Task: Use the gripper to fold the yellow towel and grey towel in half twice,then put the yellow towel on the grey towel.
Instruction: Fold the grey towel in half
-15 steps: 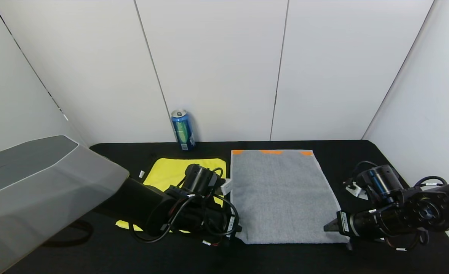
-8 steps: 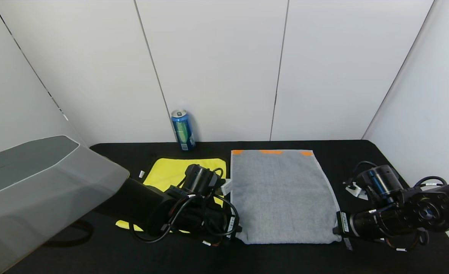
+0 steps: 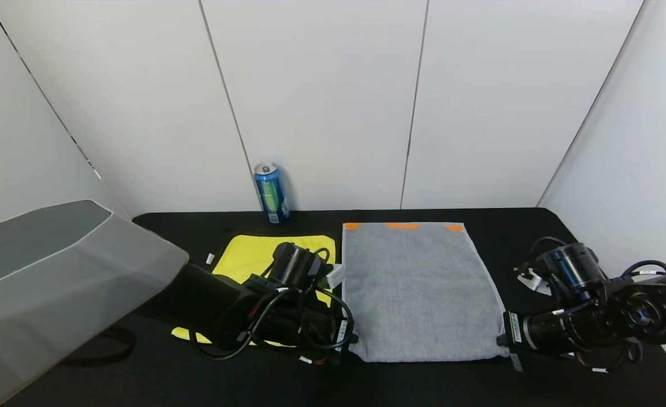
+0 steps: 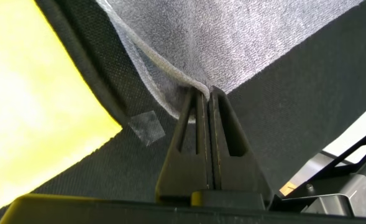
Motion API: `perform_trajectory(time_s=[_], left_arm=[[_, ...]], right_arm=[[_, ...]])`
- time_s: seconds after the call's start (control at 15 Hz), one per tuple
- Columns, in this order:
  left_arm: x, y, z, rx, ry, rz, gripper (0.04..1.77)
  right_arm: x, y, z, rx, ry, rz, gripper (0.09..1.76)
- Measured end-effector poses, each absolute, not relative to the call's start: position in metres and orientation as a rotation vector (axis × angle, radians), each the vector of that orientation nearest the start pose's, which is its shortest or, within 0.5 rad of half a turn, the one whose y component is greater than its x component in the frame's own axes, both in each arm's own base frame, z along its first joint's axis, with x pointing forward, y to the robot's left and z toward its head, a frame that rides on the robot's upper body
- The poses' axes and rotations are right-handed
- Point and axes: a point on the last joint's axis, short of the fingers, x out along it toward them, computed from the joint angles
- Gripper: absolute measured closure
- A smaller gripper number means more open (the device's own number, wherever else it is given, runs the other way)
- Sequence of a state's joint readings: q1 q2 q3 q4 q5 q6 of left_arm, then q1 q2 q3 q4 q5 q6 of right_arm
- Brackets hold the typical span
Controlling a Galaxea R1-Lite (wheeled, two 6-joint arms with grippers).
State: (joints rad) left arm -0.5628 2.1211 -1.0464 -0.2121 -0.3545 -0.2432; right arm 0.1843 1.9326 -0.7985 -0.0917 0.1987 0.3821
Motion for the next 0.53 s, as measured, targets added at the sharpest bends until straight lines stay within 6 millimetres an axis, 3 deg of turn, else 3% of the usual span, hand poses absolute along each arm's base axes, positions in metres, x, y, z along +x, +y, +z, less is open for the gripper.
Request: perform_trajectory(time_s=[0.53], left_arm=[[0.288, -0.193, 0.095, -0.125, 0.929, -0.759, 1.71]], right_arm=[[0.271, 0.059, 0.093, 0.35, 1.033, 0.178, 1.73]])
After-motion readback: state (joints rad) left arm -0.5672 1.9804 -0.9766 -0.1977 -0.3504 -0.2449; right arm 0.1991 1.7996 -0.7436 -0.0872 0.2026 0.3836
